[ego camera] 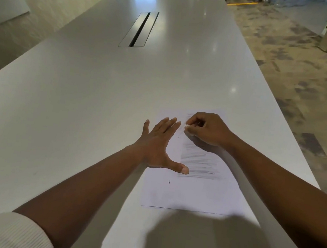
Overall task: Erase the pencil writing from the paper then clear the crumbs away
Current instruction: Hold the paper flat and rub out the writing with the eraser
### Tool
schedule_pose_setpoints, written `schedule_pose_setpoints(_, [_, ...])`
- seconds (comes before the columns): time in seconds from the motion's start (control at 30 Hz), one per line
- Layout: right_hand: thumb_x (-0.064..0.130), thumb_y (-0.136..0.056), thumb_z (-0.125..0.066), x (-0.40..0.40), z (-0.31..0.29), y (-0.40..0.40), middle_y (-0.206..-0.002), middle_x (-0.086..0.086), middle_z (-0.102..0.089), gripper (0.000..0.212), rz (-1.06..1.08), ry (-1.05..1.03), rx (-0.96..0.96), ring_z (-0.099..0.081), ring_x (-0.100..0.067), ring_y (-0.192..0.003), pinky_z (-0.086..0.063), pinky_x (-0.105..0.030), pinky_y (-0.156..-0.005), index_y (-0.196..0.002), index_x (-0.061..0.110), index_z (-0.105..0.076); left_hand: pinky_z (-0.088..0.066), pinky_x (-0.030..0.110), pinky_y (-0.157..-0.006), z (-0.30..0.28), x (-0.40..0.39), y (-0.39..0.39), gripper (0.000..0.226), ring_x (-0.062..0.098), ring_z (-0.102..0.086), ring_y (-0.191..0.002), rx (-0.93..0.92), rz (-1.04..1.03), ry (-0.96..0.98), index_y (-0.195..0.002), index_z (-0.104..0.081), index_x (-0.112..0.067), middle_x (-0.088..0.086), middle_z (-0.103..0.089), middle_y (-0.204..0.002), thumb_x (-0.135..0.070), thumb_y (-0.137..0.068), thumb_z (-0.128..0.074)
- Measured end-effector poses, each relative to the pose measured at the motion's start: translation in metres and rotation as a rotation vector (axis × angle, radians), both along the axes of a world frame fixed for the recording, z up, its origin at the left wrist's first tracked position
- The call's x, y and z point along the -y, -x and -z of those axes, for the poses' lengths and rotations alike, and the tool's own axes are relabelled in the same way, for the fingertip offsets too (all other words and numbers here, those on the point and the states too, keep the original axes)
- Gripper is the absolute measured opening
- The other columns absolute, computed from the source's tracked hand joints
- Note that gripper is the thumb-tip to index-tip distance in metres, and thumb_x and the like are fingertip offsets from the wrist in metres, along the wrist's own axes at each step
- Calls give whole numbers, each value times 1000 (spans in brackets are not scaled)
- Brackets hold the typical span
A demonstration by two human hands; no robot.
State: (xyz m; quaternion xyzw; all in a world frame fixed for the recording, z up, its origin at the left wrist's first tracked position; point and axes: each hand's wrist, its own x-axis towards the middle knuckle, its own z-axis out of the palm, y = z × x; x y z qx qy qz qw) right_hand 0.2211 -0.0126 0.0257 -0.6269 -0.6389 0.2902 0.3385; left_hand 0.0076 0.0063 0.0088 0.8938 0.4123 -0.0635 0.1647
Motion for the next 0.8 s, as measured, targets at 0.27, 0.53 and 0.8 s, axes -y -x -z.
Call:
schedule_pose_setpoints(0.27, [20, -82, -71, 2, 4, -1, -78, 17, -66, 5, 20, 17, 9, -61, 2, -74, -41, -4, -61, -87, 20, -71, 15, 62, -121, 5, 0, 1, 150, 3, 23, -154, 55, -18, -29, -163, 11, -30, -14, 14, -171, -111, -48, -42])
schedule_pose_setpoints(0.53, [21, -82, -70, 4, 7, 1, -83, 16, -68, 7, 57, 42, -43, -63, 0, -78, -45, -9, -66, -89, 21, -71, -3, 59, -122, 5, -9, -10, 133, 4, -7, -150, 143, -83, -166, -161, -19, -34, -8, -24, -165, -110, -52, -32])
schedule_pose_setpoints(0.8, [20, -79, -70, 2, 6, 1, -77, 15, -68, 4, 62, 50, -37, -63, 2, -71, -44, -7, -59, -81, 23, -69, 12, 66, -121, 11, -22, -31, 140, 7, 13, -157, 114, -117, -128, -165, -5, -29, -11, -1, -172, -112, -54, -25])
